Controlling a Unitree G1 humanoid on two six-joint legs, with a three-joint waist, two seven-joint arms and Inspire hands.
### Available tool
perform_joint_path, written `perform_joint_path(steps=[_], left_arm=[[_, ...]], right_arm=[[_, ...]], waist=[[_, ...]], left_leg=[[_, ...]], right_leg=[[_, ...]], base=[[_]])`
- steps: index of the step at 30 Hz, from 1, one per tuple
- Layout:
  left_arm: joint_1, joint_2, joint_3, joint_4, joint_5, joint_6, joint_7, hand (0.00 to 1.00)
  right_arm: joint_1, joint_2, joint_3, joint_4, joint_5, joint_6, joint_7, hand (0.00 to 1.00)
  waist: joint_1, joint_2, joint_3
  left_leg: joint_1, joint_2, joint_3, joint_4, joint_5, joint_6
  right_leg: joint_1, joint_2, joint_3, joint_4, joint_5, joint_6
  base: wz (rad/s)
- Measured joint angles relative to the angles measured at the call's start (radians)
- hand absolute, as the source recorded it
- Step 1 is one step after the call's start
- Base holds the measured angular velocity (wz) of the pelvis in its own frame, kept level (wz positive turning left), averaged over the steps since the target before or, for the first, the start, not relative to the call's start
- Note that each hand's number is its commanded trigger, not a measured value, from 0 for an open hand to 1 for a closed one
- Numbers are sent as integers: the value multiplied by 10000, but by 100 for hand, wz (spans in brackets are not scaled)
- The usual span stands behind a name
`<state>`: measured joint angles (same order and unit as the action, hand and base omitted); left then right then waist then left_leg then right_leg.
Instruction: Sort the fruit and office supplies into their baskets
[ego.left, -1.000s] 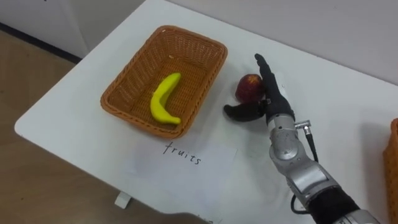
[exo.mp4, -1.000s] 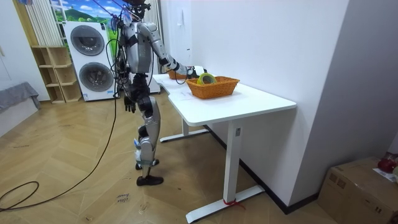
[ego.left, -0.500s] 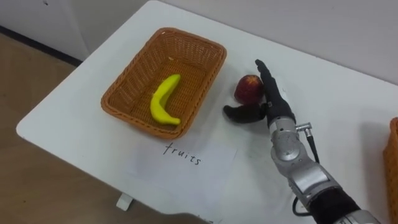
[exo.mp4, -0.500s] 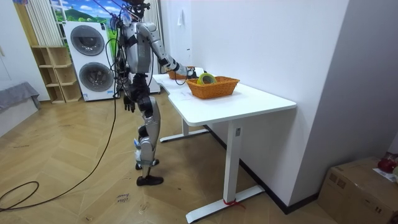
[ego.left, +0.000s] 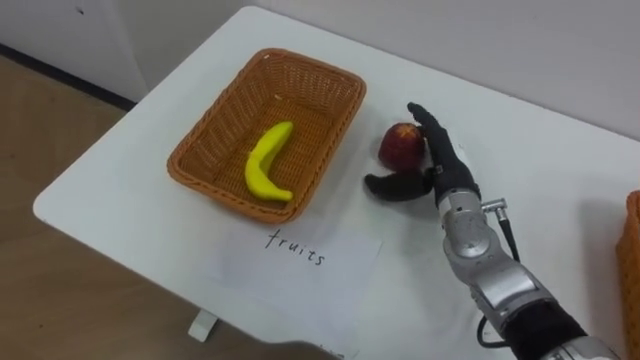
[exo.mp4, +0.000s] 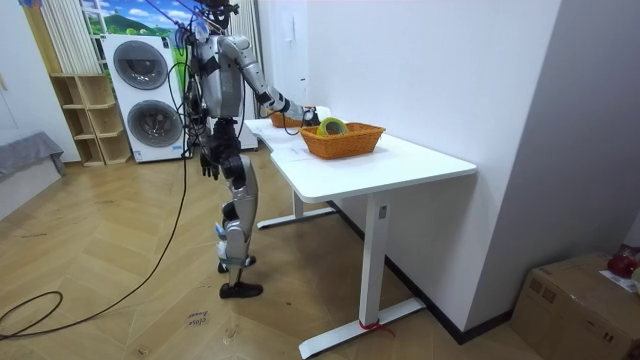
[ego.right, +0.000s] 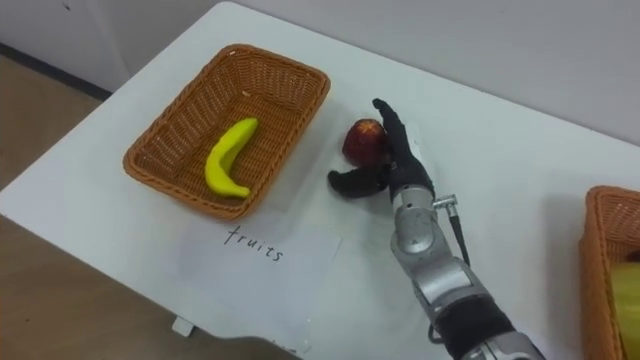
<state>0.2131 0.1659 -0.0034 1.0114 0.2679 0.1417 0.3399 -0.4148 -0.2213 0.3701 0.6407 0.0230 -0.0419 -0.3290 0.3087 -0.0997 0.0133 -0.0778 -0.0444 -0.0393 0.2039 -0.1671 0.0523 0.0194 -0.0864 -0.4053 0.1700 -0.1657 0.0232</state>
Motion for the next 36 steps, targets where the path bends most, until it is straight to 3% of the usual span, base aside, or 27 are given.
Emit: perform_joint_path(steps=[6,20,36], left_arm=[[7,1,-5,-2,0,1,34,0],[23,5,-6,-1,-19,-8,33,0],[91,28,-1,-223,19,-35,9,0]], right_arm=[[-60,-130,5,141,-136,2,59,100],[-57,-73,12,153,-35,-18,615,100],[16,-69,-10,114,531,-125,554,100]], waist=[[6,-44,-21],[9,-166,65],[-35,-175,57]], left_leg=[[24,4,47,-7,0,0],[14,12,50,-4,-3,-1],[7,5,51,-3,-3,-2]], right_leg=[[2,-5,0,-1,0,0],[1,-2,-11,13,0,-1],[25,15,85,-2,2,1]], base=[[-1],[0],[0]])
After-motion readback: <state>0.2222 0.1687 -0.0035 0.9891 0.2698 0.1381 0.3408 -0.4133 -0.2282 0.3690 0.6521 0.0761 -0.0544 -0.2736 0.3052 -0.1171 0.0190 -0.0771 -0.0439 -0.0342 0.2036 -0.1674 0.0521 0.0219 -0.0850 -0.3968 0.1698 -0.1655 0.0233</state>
